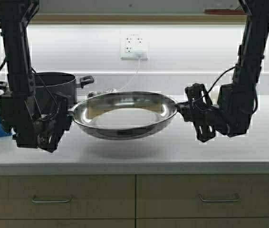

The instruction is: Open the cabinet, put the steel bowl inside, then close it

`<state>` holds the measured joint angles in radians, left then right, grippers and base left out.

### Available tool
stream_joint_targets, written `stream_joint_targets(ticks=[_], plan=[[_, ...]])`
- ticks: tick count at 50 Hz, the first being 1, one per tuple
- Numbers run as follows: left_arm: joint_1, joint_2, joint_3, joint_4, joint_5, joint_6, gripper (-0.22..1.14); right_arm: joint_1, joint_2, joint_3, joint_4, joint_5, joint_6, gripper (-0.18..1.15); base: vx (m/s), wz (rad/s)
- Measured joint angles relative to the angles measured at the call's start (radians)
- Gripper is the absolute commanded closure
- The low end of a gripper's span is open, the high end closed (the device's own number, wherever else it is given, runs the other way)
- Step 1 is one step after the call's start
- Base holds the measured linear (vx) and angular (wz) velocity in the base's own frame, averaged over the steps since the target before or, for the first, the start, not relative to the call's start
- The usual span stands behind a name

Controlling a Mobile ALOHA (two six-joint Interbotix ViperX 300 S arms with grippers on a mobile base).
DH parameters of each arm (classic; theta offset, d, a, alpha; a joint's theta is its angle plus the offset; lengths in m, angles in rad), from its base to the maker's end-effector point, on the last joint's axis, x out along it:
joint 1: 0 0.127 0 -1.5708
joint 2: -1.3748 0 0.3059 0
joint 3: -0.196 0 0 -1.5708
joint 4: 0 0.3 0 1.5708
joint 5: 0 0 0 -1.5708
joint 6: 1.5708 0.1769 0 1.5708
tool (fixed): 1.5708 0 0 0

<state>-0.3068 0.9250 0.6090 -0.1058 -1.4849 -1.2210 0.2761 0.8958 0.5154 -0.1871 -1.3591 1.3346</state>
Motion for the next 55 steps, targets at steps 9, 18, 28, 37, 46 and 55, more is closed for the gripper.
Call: stream_joint_targets(ticks=[9, 18, 28, 37, 46, 55], plan=[[-0.011, -0.066, 0.117, 0.018, -0.058, 0.0, 0.9, 0.014, -0.041, 0.12, -0.005, -0.087, -0.002, 0.91, 0.0, 0.0], [-0.04, -0.161, 0.247, 0.02, -0.094, 0.002, 0.9, 0.034, -0.103, 0.242, -0.005, -0.144, -0.017, 0.91, 0.0, 0.0], [-0.081, -0.265, 0.37, 0.018, -0.132, 0.003, 0.9, 0.049, -0.189, 0.373, 0.011, -0.192, -0.041, 0.91, -0.02, 0.01], [-0.117, -0.371, 0.465, 0.009, -0.135, 0.008, 0.9, 0.058, -0.275, 0.469, 0.026, -0.207, -0.043, 0.91, -0.03, 0.01], [-0.123, -0.494, 0.532, 0.005, -0.135, 0.018, 0.9, 0.075, -0.377, 0.525, 0.037, -0.209, -0.046, 0.91, -0.02, 0.01], [-0.126, -0.612, 0.569, 0.003, -0.107, 0.018, 0.89, 0.103, -0.48, 0.574, 0.078, -0.21, -0.048, 0.91, -0.01, 0.0]])
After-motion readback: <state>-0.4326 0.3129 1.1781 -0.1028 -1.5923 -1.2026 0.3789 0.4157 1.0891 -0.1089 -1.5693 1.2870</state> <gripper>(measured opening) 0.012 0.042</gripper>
